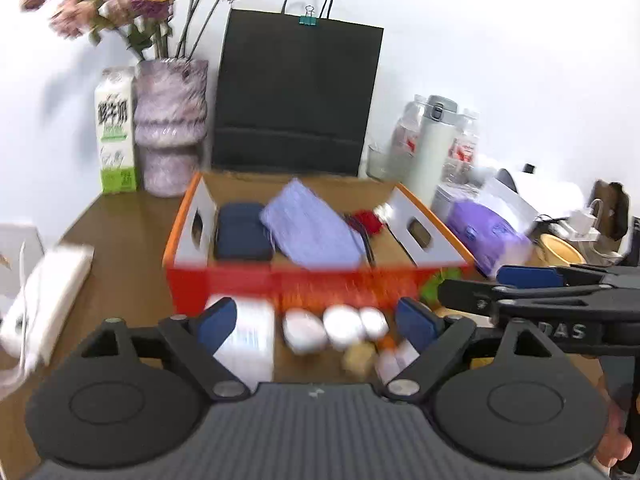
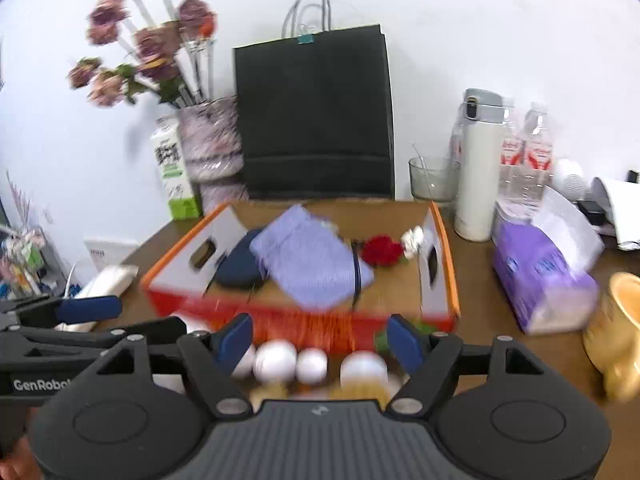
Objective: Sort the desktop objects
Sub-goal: 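Withdraw the left gripper and reach both grippers toward the braided cable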
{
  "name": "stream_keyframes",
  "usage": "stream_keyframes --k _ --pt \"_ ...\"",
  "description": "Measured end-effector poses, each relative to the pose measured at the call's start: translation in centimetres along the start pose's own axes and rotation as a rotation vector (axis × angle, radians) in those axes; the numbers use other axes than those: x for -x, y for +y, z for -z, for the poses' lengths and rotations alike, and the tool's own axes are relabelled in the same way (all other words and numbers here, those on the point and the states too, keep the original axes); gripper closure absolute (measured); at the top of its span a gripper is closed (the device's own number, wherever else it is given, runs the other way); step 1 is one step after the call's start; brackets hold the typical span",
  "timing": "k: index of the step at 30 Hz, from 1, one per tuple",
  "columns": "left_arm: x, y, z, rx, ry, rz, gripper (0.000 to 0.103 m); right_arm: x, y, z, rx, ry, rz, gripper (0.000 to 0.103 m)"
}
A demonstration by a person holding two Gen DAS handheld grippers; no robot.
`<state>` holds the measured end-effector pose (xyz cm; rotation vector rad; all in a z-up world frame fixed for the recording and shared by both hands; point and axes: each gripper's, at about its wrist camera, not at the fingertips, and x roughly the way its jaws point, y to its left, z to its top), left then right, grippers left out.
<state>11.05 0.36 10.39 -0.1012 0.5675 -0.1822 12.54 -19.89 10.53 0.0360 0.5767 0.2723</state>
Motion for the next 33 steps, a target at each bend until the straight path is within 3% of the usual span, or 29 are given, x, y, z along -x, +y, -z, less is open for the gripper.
stream_keyframes --k 5,8,11,13,17,20,27,33 --pt "4.0 0.3 6.4 0.008 -0.016 -0.066 0.003 5.5 1.2 6.4 -0.02 -0.019 0.003 0.02" --pt "5.6 0.4 10.2 0.024 0.005 -0.094 0.003 7.1 1.8 10.5 -0.095 -0.01 0.049 0.017" --pt "7.0 -0.7 12.6 -0.069 -0.018 -0.133 0.003 8.0 3.0 13.3 -0.042 -0.013 0.1 0.017" --pt "7.7 -1.1 13.4 -0.079 -0.011 -0.139 0.003 8.2 3.6 14.7 -0.012 -0.005 0.134 0.016" --pt "8.3 -1.1 14.6 -0.055 -0.002 -0.127 0.0 9.2 3.1 15.8 -0.027 -0.007 0.146 0.016" --pt "7.7 -1.1 14.9 -0.058 0.038 -0.14 0.001 9.8 2.2 15.9 -0.077 -0.025 0.102 0.008" --pt "7.6 -0.9 15.1 -0.04 0.033 -0.117 0.001 9.6 3.0 16.2 -0.04 -0.04 0.156 0.008" --pt "7.5 -0.6 15.0 -0.017 0.048 -0.108 0.001 9.4 2.8 16.2 -0.037 -0.03 0.145 0.008"
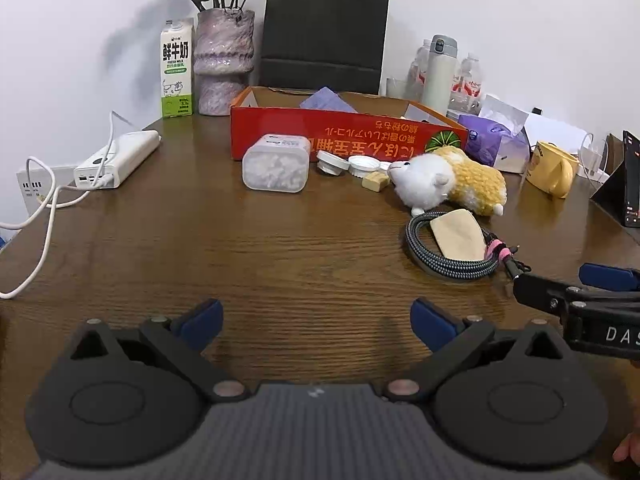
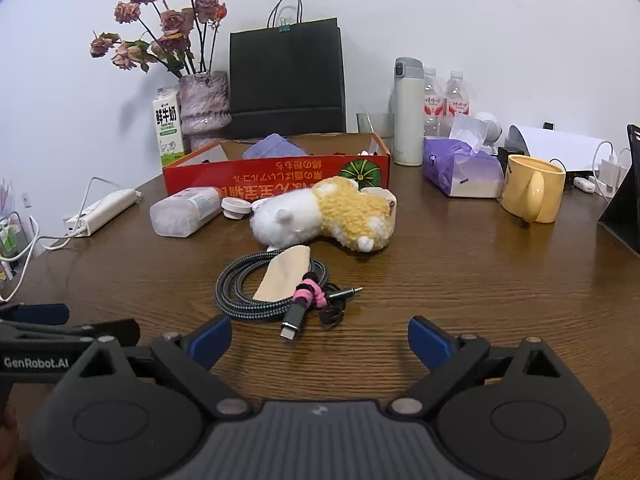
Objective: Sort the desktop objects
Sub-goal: 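Withdraw the left gripper and reach both grippers toward the braided cable, then grasp the braided cable with the left gripper while the right grasps the beige pad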
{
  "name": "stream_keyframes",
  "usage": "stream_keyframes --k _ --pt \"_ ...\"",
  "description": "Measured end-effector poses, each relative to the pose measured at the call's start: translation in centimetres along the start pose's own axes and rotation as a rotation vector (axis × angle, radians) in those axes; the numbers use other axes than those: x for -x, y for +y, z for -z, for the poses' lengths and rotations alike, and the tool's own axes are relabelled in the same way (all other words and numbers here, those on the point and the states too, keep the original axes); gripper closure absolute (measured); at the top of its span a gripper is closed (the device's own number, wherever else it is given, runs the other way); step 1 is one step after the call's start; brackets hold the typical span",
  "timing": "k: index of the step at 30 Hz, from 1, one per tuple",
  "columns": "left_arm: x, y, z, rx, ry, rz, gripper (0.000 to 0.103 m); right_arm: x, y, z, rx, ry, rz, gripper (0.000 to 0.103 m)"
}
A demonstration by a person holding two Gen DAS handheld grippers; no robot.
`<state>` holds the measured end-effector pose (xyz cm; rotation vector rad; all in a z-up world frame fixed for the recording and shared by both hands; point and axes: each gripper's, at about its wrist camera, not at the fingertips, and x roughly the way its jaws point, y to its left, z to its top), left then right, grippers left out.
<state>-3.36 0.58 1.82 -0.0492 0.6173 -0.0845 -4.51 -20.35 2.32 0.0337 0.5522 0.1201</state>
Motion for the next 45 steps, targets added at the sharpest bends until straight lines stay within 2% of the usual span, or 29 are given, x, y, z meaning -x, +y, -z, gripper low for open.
stream_keyframes --k 4,6,8,10,12,15,17,19,21,23,25,27,28,29,30,36,39,42,44,45 --pt "-0.2 -0.3 -0.1 -0.014 0.012 0.005 0.0 -0.3 -0.3 -0.3 -0.004 0.019 -0.04 0.01" --pt "-0.8 -0.4 -0.7 -0.016 0.017 0.059 0.0 -0.6 -1.1 -0.8 -0.053 0.034 -0.095 0.015" --pt "-1.7 -1.0 -1.8 -0.041 0.005 0.118 0.0 -1.6 -1.9 -1.9 -0.103 0.055 -0.15 0.032" --pt "-3.0 -2.1 -3.4 -0.083 -0.026 0.126 0.0 -2.4 -2.5 -3.0 -0.126 0.048 -0.147 0.06" --pt "-4.8 -3.4 -5.0 -0.127 -0.019 0.142 0.004 -2.6 -3.0 -3.9 -0.136 0.027 -0.14 0.065" --pt "-7.7 -4.9 -6.6 -0.169 0.039 0.215 0.023 -3.1 -3.3 -4.6 -0.121 0.028 -0.137 0.065" --pt "-9.0 -5.3 -6.8 -0.175 0.074 0.208 0.044 -3.7 -2.9 -5.0 -0.069 0.03 -0.13 0.065" --pt "-9.6 -4.9 -6.4 -0.155 0.093 0.213 0.049 -4.9 -2.1 -5.6 0.004 0.022 -0.124 0.065" --pt "-9.3 -4.4 -5.9 -0.138 0.076 0.225 0.052 -6.8 -1.3 -6.1 0.081 0.064 -0.135 0.065" --pt "-9.1 -4.4 -5.4 -0.162 0.056 0.204 0.057 -8.6 -0.8 -6.4 0.099 0.106 -0.143 0.071" --pt "-9.0 -4.3 -5.3 -0.171 0.05 0.205 0.058 -9.9 -0.8 -6.5 0.081 0.124 -0.164 0.092" --pt "-8.9 -4.3 -5.4 -0.176 0.048 0.201 0.067 -9.6 -0.5 -6.3 0.067 0.092 -0.172 0.095" --pt "-8.8 -4.3 -5.4 -0.172 0.044 0.201 0.076 -9.2 -0.6 -6.2 0.065 0.065 -0.181 0.101" --pt "-8.8 -4.2 -5.3 -0.163 0.043 0.205 0.085 -8.5 -0.6 -6.1 0.043 0.024 -0.204 0.101" --pt "-8.6 -4.1 -5.2 -0.15 0.044 0.21 0.087 -7.7 -1.0 -6.0 0.006 -0.011 -0.234 0.101" --pt "-5.1 -2.9 -3.1 -0.1 0.046 0.154 0.088 -1.9 -5.3 -6.2 -0.202 -0.145 -0.218 0.102" --pt "-2.6 -2.1 -2.2 -0.098 0.068 0.151 0.088 -1.0 -6.3 -5.9 -0.19 -0.059 -0.211 0.102" --pt "-1.1 -1.5 -1.8 -0.12 0.048 0.134 0.087 -1.7 -6.1 -4.4 -0.139 0.047 -0.196 0.102" --pt "-1.5 -1.7 -1.9 -0.142 0.046 0.111 0.074 -2.7 -5.8 -3.4 -0.139 0.099 -0.19 0.1" --pt "-1.9 -2.1 -2.1 -0.166 0.045 0.104 0.058 -3.1 -5.7 -3.0 -0.142 0.118 -0.189 0.095"
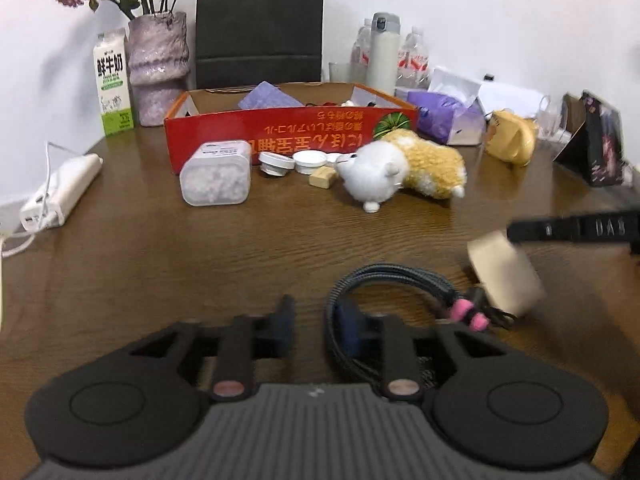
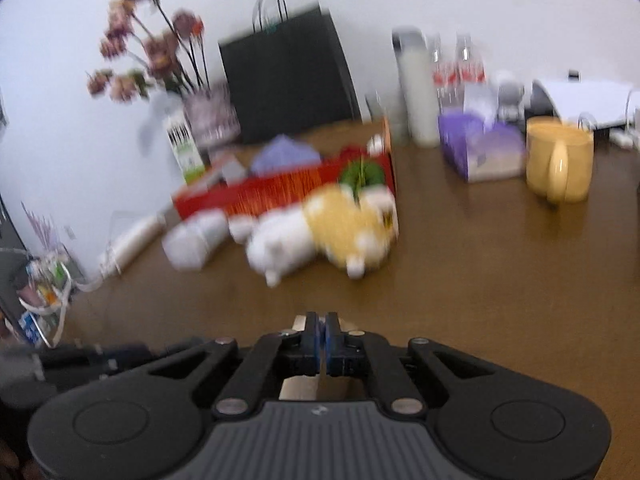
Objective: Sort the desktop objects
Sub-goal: 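Grasp the braided cable with the left gripper while the right grasps the beige pad, then carry the cable and pad into the box and open both grippers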
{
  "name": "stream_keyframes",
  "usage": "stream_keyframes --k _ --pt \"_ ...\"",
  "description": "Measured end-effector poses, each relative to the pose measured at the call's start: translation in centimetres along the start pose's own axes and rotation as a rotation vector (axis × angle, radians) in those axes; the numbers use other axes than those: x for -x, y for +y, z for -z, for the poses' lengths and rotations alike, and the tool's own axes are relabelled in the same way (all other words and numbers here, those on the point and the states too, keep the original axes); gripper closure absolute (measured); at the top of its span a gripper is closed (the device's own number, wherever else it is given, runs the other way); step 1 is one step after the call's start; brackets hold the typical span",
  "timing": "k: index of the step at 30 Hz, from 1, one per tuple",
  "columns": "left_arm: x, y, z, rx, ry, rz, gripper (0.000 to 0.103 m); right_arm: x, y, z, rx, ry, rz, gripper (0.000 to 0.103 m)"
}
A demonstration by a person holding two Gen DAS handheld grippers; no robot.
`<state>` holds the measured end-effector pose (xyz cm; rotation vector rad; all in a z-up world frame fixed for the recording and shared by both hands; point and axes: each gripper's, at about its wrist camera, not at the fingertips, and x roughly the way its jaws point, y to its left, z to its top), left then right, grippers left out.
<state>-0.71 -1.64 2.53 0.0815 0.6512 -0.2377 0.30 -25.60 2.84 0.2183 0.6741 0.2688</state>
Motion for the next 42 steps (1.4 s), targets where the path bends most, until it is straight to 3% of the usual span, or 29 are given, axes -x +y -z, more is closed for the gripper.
stream_keyframes --k 1,2,4,6,8,10,14,15,16,18,24,28,32,35,39,42 --pt "-0.3 -0.3 -0.2 -0.025 -0.005 0.002 0.047 -0.4 0.1 0.4 -0.002 0.013 0.015 0.089" --pt "-0.6 -0.5 -0.3 -0.039 -0.009 -0.003 0.043 -0.5 0.1 0.8 0.0 0.022 0.03 0.083" --pt "-1.5 -0.9 -0.4 -0.063 0.013 -0.002 0.042 -0.5 0.2 1.1 -0.006 0.019 0.045 0.067" --pt "-1.9 -0.9 -0.3 -0.053 0.003 0.012 0.045 -0.3 0.4 1.3 -0.008 0.017 0.038 0.059" --pt "-1.9 -0.9 -0.3 -0.04 0.001 0.041 0.082 -0.1 1.0 1.5 0.021 0.017 0.035 0.053" --pt "-1.7 -1.2 -0.2 -0.047 -0.008 0.01 0.091 -0.4 2.0 1.8 0.072 0.028 0.045 0.052" --pt "-0.9 -1.3 0.4 -0.026 -0.011 -0.044 0.093 -1.0 3.5 2.6 0.177 0.01 0.094 0.056" --pt "-0.3 -1.1 0.5 -0.014 -0.018 -0.055 0.093 -1.0 3.6 2.6 0.179 0.008 0.097 0.063" --pt "0.2 -0.9 0.5 -0.003 -0.031 -0.064 0.093 -1.0 3.6 2.5 0.18 0.008 0.088 0.081" --pt "1.4 -0.2 0.2 0.026 -0.066 -0.085 0.093 -0.9 3.5 2.5 0.172 0.009 0.079 0.095" --pt "3.9 1.1 -1.9 0.044 -0.173 -0.1 0.093 0.2 3.4 1.5 0.109 -0.048 0.052 0.097" --pt "3.6 2.6 -5.2 0.065 -0.218 -0.06 0.093 0.8 3.4 -2.1 0.101 -0.103 0.018 0.097" --pt "1.2 4.6 -12.0 0.062 -0.254 -0.014 0.093 -0.3 3.4 -8.2 0.132 -0.165 0.007 0.096" --pt "-2.7 6.3 -18.1 0.057 -0.23 0.02 0.093 -3.0 3.2 -13.9 0.148 -0.189 -0.003 0.096" --pt "-11.2 7.8 -24.3 0.059 -0.108 0.053 0.093 -11.3 1.5 -21.7 0.087 -0.08 -0.011 0.096" --pt "-18.3 7.4 -26.1 -0.02 -0.003 -0.011 0.093 -18.0 0.4 -24.8 0.081 0.034 0.074 0.095"
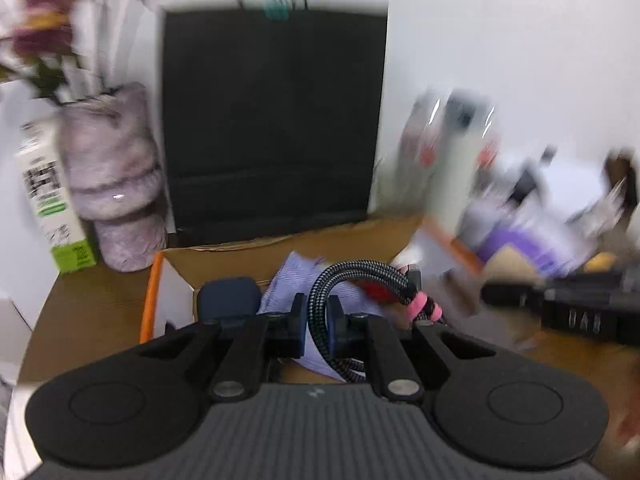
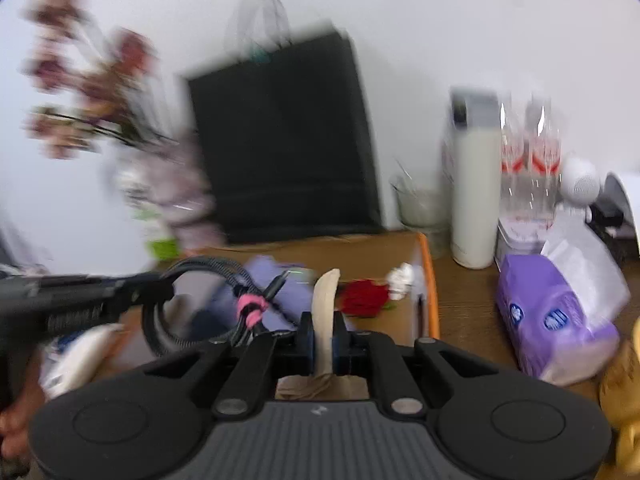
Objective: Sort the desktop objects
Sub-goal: 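Carry the cable and pad into the box and open both grippers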
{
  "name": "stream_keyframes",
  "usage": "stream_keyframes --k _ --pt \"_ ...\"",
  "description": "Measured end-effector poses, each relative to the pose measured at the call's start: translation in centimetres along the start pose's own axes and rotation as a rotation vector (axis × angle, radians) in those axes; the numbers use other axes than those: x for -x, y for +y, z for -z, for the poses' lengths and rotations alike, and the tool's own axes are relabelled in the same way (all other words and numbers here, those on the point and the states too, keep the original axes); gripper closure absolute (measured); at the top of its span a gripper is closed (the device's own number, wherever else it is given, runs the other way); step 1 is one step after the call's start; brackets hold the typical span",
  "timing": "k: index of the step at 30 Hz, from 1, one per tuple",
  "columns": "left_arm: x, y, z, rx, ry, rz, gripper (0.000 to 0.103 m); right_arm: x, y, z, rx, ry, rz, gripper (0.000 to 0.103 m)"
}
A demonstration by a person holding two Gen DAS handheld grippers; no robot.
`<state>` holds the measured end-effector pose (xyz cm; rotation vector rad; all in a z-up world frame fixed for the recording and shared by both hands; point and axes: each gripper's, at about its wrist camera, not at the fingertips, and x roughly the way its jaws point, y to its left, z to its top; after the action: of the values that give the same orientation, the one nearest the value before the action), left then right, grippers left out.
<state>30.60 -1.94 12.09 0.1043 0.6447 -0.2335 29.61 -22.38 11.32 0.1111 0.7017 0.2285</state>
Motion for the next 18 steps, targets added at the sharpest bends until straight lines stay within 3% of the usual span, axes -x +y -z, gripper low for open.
stream_keyframes --k 1,4,6,7,8,11,13,18 --pt "-2.3 -0.3 -0.1 -0.041 0.043 -0.044 0.092 -2.1 -0.4 -0.7 -0.013 0.033 0.017 0.095" --pt "-7.8 -0.5 0.2 -0.102 0.168 -0.066 0.09 -7.6 -1.3 -1.4 -0.014 0.145 0.046 0.093" --pt "-9.2 -0.4 0.3 -0.122 0.198 -0.056 0.07 -9.9 -1.5 -1.4 -0.004 0.206 0.059 0.087" --pt "-9.3 -0.3 0.3 -0.129 0.189 -0.061 0.044 -10.7 -1.4 -1.4 0.004 0.217 0.063 0.084" --pt "-9.0 -0.2 0.3 -0.128 0.165 -0.068 0.033 -10.9 -1.2 -1.4 0.017 0.223 0.065 0.08" --pt "-7.8 0.5 -0.4 -0.102 0.142 -0.044 0.032 -10.5 -0.4 -2.1 0.039 0.187 0.055 0.052" --pt "-6.8 1.3 -1.0 -0.06 0.127 -0.054 0.028 -9.4 0.5 -2.5 0.063 0.144 0.103 0.024" --pt "-1.9 2.8 0.0 0.088 0.073 -0.067 0.014 -6.0 0.8 -2.2 0.086 0.104 0.131 0.021"
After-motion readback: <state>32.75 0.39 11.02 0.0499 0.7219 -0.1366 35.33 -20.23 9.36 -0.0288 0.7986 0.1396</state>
